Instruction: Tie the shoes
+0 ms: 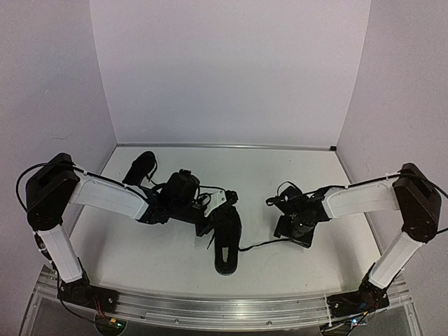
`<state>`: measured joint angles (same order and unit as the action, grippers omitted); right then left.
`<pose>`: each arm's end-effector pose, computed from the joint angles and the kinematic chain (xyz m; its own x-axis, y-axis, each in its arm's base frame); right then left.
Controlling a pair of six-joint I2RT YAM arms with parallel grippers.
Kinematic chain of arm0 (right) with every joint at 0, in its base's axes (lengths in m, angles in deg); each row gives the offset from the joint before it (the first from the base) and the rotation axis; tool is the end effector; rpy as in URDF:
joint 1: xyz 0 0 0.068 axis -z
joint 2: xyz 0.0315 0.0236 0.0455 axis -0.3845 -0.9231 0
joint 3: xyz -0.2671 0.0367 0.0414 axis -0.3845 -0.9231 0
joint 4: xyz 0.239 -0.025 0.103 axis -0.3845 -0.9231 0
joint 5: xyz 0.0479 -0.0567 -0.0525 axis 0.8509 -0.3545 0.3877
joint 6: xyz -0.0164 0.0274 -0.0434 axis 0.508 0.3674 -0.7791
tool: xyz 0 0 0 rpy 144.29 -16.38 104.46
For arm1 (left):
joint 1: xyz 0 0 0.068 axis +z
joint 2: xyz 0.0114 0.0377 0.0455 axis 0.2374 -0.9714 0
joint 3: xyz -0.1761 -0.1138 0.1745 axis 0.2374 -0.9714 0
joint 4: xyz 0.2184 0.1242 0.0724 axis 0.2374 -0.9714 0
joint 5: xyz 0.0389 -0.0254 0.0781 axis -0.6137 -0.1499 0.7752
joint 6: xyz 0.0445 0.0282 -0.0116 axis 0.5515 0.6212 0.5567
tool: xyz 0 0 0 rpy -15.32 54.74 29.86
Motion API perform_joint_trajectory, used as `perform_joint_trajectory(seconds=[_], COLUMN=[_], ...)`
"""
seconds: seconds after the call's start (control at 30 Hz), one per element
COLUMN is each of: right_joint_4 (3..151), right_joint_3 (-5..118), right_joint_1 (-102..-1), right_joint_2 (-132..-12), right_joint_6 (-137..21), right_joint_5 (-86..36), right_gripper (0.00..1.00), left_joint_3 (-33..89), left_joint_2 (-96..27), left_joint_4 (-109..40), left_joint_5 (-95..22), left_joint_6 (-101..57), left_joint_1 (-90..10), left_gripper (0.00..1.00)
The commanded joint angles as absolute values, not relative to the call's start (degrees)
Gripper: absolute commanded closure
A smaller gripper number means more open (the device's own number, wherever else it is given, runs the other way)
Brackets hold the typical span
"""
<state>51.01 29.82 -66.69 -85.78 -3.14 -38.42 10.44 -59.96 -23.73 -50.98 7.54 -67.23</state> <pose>0.2109 0.1989 0.1393 -0.9121 0.3364 -0.2342 0.2866 0.9319 0.2224 0.2104 -0.3074 0.1757 -0.0286 0.5181 -0.8549 0.9893 0.1371 0.0500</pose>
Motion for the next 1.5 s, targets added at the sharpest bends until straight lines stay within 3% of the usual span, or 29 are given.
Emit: perform_joint_trajectory(seconds=[0.0,0.13,0.27,0.43,0.6,0.87,1.0,1.23,1.47], right_joint_4=[50.46,50.56,51.71,52.94,53.4,56.24,61.74,72.69,73.88], right_joint_3=[33.24,34.23,34.28,34.98,37.14,46.91,51.62,61.75,78.83], right_joint_1=[-66.55,-66.06,-65.38,-64.65,-62.5,-61.2,-61.2,-62.74,-69.1], right_joint_2=[-89.9,-92.92,-94.82,-95.73,-94.66,-88.94,-87.93,-95.2,-106.55], right_joint_6=[-4.67,-5.91,-6.86,-8.38,-10.46,-19.59,-25.2,-28.69,-29.52], right_joint_5=[-42.32,-42.19,-41.25,-40.26,-39.45,-40.28,-33.63,-12.4,-3.6], right_gripper=[0.27,0.3,0.41,0.65,1.0,1.0,1.0,1.0,1.0], left_joint_3=[12.3,12.19,12.28,12.17,10.94,9.78,8.57,6.81,6.36], left_joint_2=[-60.22,-60.07,-60.22,-60.3,-59.58,-58.61,-57.69,-56.56,-56.39], left_joint_4=[-21.72,-21.85,-22.01,-22.37,-21.22,-20.84,-19.39,-17.36,-16.58], left_joint_5=[-51.23,-51.07,-50.88,-51.09,-51.05,-50.61,-50.42,-49.19,-48.6], left_joint_6=[7.91,8.04,8.59,9.39,10.42,12.38,13.16,14.79,15.88], left_joint_1=[-67.52,-67.52,-67.52,-67.61,-67.72,-68.05,-68.33,-69.05,-69.61], left_gripper=[1.0,1.0,1.0,1.0,1.0,1.0,1.0,1.0,1.0])
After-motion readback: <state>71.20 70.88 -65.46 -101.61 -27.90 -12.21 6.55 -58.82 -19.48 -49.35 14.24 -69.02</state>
